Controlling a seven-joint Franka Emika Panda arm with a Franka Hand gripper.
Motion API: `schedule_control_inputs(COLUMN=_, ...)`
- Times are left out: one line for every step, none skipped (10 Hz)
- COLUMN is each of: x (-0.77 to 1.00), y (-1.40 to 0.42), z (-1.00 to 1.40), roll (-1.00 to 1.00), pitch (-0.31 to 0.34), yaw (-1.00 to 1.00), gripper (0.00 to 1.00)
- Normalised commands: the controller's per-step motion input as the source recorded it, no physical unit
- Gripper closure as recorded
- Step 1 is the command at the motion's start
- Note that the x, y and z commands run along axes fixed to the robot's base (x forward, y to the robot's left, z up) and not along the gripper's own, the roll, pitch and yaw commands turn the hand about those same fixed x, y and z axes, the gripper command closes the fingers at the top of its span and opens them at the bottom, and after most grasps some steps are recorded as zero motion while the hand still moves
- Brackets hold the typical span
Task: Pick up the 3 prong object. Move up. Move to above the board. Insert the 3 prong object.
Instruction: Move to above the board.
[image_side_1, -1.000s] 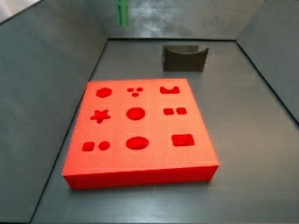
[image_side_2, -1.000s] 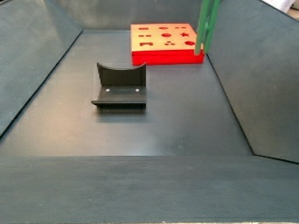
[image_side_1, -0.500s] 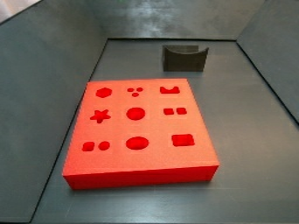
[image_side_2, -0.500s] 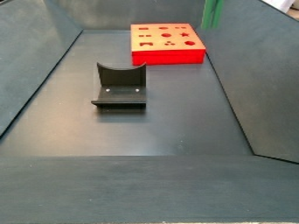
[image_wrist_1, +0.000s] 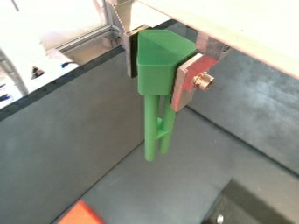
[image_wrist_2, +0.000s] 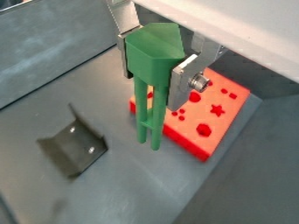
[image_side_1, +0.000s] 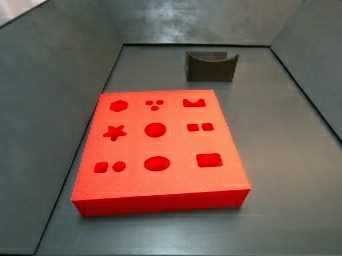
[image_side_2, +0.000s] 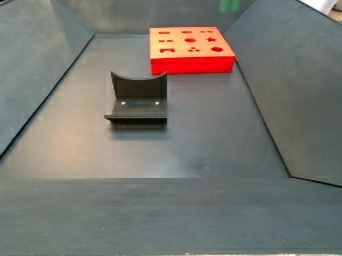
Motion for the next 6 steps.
schedule_control_inputs(x=0.29, y=-1.00, z=0.03, roll=0.02, pitch=0.033, yaw=-0.02, gripper=1.00)
schedule_control_inputs(x=0.29, y=-1.00, z=0.03, roll=0.00, pitch=0.039, yaw=-0.01, gripper=1.00)
schedule_control_inputs(x=0.30, y=-1.00, z=0.03, roll=0.00, pitch=0.047, yaw=0.00, gripper=1.00)
schedule_control_inputs(x=0.31, y=-1.00, z=0.03, roll=0.00, pitch=0.053, yaw=0.00, gripper=1.00)
schedule_control_inputs(x=0.33, y=-1.00, z=0.03, roll=0.00, pitch=0.066, yaw=0.00, gripper=1.00)
schedule_control_inputs(x=0.34, y=-1.00, z=0.03, roll=-0.01, pitch=0.070, yaw=0.01, gripper=1.00)
